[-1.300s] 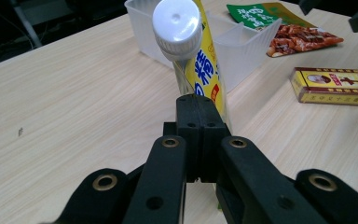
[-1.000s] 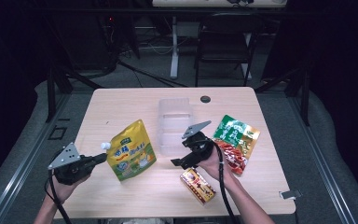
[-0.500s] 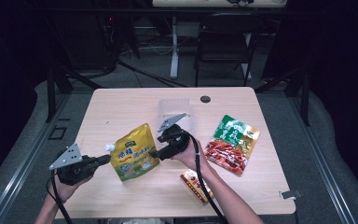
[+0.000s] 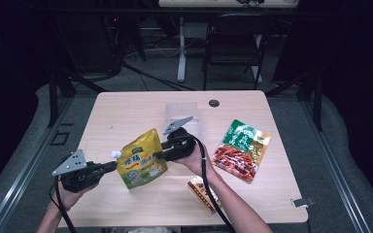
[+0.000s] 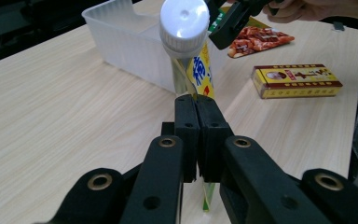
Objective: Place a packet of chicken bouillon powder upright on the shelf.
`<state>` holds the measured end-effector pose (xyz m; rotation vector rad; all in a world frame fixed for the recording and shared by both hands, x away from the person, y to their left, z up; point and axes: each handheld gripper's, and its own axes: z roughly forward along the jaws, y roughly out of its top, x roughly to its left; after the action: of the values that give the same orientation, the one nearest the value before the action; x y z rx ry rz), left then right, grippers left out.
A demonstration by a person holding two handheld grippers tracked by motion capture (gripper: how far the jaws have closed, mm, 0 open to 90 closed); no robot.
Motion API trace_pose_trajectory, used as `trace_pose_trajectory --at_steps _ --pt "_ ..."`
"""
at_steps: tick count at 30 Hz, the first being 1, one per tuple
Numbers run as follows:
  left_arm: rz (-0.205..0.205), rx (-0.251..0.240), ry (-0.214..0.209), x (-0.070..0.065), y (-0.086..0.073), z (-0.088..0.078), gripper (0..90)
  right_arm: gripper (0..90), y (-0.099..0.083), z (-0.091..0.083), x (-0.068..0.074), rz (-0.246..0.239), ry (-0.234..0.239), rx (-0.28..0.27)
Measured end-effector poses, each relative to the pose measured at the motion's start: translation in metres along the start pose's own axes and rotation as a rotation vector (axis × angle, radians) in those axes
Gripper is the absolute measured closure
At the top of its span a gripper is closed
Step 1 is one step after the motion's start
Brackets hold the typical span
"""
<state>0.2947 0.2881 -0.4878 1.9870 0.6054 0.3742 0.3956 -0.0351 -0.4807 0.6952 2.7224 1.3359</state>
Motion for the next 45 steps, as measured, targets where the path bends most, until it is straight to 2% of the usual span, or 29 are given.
trace_pose_trajectory --at_steps 4,6,7,9,12,17,21,22,24,25,26,27,32,36,38,39,40,45 --pt "-0.002 0.033 -0.016 -0.001 0.0 0.007 85.1 70.7 -0.004 -0.006 0.001 -0.002 -0.003 -0.009" --pt "0.006 0.055 -0.027 -0.004 0.0 0.014 81.8 75.7 -0.007 -0.009 0.002 0.002 0.011 -0.026" --pt "0.007 0.052 -0.034 -0.005 0.001 0.017 80.7 77.1 -0.008 -0.01 0.003 -0.005 0.01 -0.021" --pt "0.007 0.055 -0.022 -0.006 0.003 0.019 78.0 80.6 -0.011 -0.012 0.006 -0.011 -0.013 -0.015" --pt "-0.011 0.042 -0.018 -0.006 0.004 0.021 73.2 83.6 -0.015 -0.015 0.007 -0.01 -0.016 -0.017" --pt "-0.05 -0.008 -0.003 -0.006 0.011 0.023 63.7 85.1 -0.019 -0.018 0.012 -0.004 -0.022 -0.033" --pt "-0.088 -0.055 -0.018 -0.004 0.019 0.028 61.1 85.0 -0.021 -0.019 0.015 -0.009 -0.023 -0.035" --pt "-0.097 -0.063 -0.01 -0.004 0.02 0.029 60.2 85.0 -0.022 -0.017 0.017 -0.008 -0.035 -0.067" --pt "-0.11 -0.074 -0.022 -0.003 0.02 0.032 60.5 85.1 -0.023 -0.019 0.018 -0.007 -0.033 -0.073" --pt "-0.113 -0.076 -0.023 -0.003 0.02 0.032 61.5 85.1 -0.023 -0.022 0.019 -0.012 -0.029 -0.04" --pt "-0.118 -0.088 -0.016 -0.003 0.02 0.033 61.9 85.2 -0.023 -0.023 0.018 -0.014 -0.028 -0.041" --pt "-0.121 -0.083 -0.045 -0.002 0.02 0.034 62.6 85.4 -0.024 -0.024 0.019 -0.015 -0.031 -0.04" --pt "-0.124 -0.096 -0.052 -0.004 0.019 0.036 70.1 86.5 -0.026 -0.027 0.019 -0.009 -0.035 -0.044" --pt "-0.139 -0.107 -0.108 -0.004 0.017 0.036 74.2 86.7 -0.028 -0.03 0.021 -0.013 -0.037 -0.041" --pt "-0.136 -0.107 -0.115 -0.005 0.017 0.037 74.9 86.7 -0.029 -0.03 0.022 -0.009 -0.041 -0.045" --pt "-0.138 -0.11 -0.125 -0.006 0.017 0.038 75.3 86.7 -0.029 -0.033 0.022 -0.013 -0.032 -0.017" --pt "-0.134 -0.111 -0.129 -0.007 0.017 0.038 75.6 86.7 -0.029 -0.034 0.022 -0.011 -0.036 -0.012" --pt "-0.123 -0.114 -0.148 -0.011 0.02 0.04 76.7 86.2 -0.033 -0.039 0.022 -0.003 -0.033 -0.012"
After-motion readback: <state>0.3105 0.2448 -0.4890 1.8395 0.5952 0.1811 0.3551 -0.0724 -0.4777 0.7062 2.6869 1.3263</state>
